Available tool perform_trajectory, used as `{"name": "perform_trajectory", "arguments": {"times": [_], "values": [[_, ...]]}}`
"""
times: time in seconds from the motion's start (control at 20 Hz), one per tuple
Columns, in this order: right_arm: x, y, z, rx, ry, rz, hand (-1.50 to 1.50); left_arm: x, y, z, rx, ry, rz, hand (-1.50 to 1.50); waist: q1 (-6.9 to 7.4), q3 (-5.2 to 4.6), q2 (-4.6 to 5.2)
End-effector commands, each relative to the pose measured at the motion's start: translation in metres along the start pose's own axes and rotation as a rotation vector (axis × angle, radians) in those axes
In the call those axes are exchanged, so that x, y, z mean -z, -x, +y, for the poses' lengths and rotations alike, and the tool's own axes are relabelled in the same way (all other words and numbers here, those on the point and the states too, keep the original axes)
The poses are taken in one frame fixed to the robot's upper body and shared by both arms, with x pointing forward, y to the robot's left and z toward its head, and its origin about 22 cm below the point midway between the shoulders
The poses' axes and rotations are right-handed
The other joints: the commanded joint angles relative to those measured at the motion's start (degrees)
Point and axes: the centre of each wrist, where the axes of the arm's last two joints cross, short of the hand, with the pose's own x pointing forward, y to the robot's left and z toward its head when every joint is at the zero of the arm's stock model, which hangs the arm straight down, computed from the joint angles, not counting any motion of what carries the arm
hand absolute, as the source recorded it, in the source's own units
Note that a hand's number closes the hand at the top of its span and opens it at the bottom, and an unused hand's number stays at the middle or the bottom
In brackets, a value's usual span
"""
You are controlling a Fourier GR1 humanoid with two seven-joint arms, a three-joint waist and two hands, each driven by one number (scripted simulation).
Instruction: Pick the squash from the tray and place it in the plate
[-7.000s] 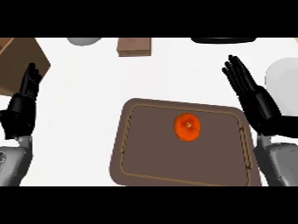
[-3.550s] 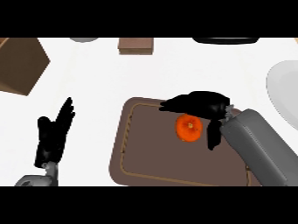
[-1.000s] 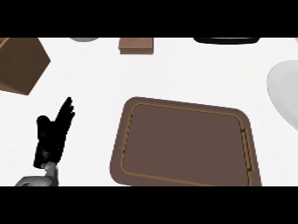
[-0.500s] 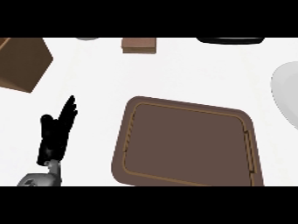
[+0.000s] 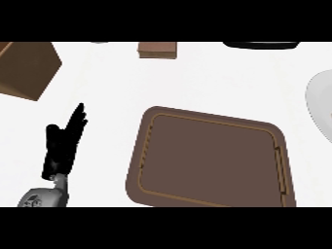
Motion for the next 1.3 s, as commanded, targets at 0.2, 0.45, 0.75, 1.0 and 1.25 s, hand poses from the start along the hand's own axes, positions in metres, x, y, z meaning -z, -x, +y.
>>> {"name": "perform_trajectory", "arguments": {"times": [0.2, 0.45, 0.75, 1.0, 1.25], "values": [[-0.002, 0.006, -0.012, 0.203, 0.010, -0.242, -1.50, -0.003, 0.001, -0.001, 0.008, -0.012, 0.026, 0.00, -0.63, 0.02, -0.26], [-0.012, 0.020, -0.022, 0.628, 0.177, -0.365, -1.50, -0.007, 0.001, 0.012, 0.000, -0.008, 0.013, 0.00, -1.27, 0.11, -0.48], [-0.031, 0.041, -0.029, 0.808, 0.158, -0.355, -1.50, -0.001, -0.005, 0.006, -0.019, -0.010, 0.011, 0.00, -0.74, 0.08, -0.06], [-0.049, 0.060, -0.026, 0.840, 0.123, -0.375, -1.50, -0.006, 0.009, 0.000, -0.021, -0.014, 0.017, 0.00, -0.72, 0.17, 0.10], [-0.040, 0.056, -0.002, 0.846, 0.119, -0.417, -1.50, -0.003, -0.004, -0.007, -0.017, -0.002, 0.005, 0.00, -0.35, 0.28, 0.20]]}}
